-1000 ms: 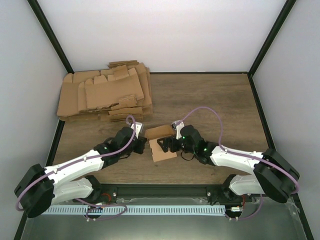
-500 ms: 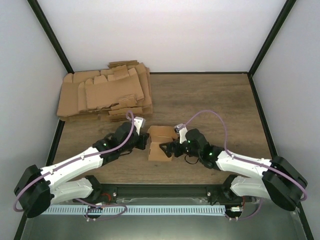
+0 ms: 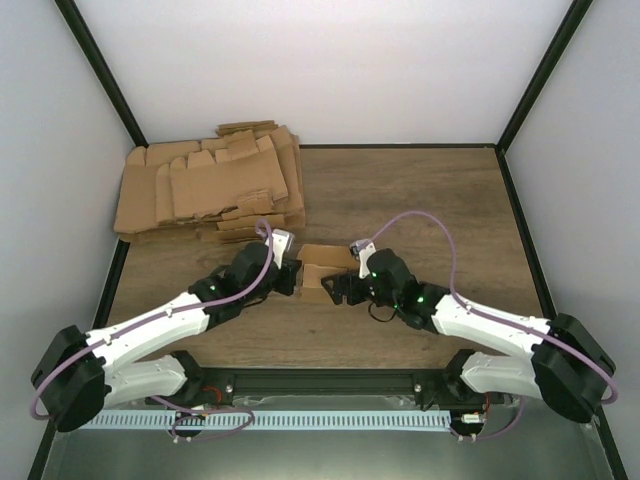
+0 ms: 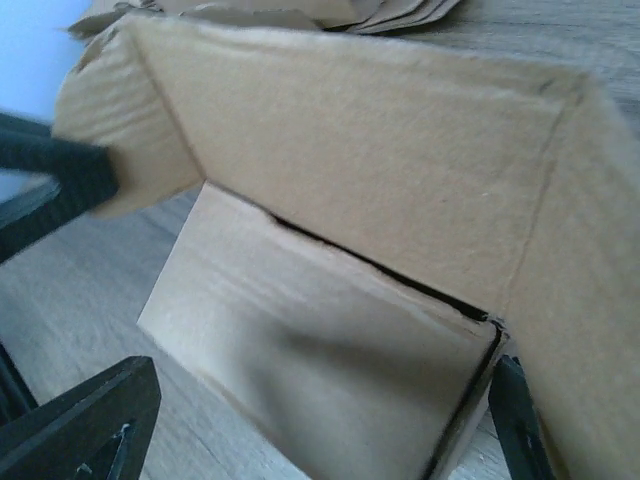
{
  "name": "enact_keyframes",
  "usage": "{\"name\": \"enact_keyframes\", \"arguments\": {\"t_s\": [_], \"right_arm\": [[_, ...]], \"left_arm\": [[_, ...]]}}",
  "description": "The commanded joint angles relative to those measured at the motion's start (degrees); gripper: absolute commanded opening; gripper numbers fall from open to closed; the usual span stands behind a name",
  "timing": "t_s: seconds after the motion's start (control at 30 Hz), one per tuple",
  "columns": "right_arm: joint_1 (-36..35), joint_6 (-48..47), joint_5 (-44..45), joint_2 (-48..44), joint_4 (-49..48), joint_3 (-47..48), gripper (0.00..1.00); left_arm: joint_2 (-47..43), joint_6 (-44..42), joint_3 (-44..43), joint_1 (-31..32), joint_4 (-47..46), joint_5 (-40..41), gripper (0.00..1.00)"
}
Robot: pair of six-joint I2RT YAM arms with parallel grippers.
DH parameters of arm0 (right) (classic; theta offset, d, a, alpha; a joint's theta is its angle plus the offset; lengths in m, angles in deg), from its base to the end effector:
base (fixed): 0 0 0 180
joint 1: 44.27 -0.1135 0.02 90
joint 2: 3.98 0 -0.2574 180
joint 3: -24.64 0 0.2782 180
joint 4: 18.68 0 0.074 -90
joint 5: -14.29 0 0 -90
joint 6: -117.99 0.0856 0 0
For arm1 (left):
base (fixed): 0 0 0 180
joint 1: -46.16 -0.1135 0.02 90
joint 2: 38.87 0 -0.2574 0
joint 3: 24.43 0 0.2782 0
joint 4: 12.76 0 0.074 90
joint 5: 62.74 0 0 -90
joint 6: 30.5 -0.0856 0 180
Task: Fold the paper box
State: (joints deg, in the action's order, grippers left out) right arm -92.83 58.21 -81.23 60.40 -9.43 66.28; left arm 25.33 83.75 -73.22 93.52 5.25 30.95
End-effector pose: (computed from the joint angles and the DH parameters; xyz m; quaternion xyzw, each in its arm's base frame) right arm 0.1926 0.2306 0.1537 -0.1623 0.8587 0.3399 0.3476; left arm 0.2135 -0.2237 0.1835 0.1613 0.8653 -0.2541 0.4008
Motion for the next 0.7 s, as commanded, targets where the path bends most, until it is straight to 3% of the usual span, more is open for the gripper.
{"name": "enact_keyframes", "arguments": {"t_s": [0.0, 0.37, 0.67], "right_arm": [[0.00, 6.05, 5.38, 2.96, 3.50, 5.56, 0.90], [-0.16, 8.42, 4.54, 9.10, 1.95, 5.83, 0.82], [-4.97, 13.06, 11.57, 10.01, 4.73, 7.93, 0.76]], "left_arm": [[-2.76, -0.38, 2.62, 0.52, -4.98, -0.61, 0.04], [-3.50, 3.79, 7.45, 2.31, -8.87, -0.77, 0.04], [-0.07, 10.33, 7.07, 8.41, -10.25, 7.46, 0.04]]}}
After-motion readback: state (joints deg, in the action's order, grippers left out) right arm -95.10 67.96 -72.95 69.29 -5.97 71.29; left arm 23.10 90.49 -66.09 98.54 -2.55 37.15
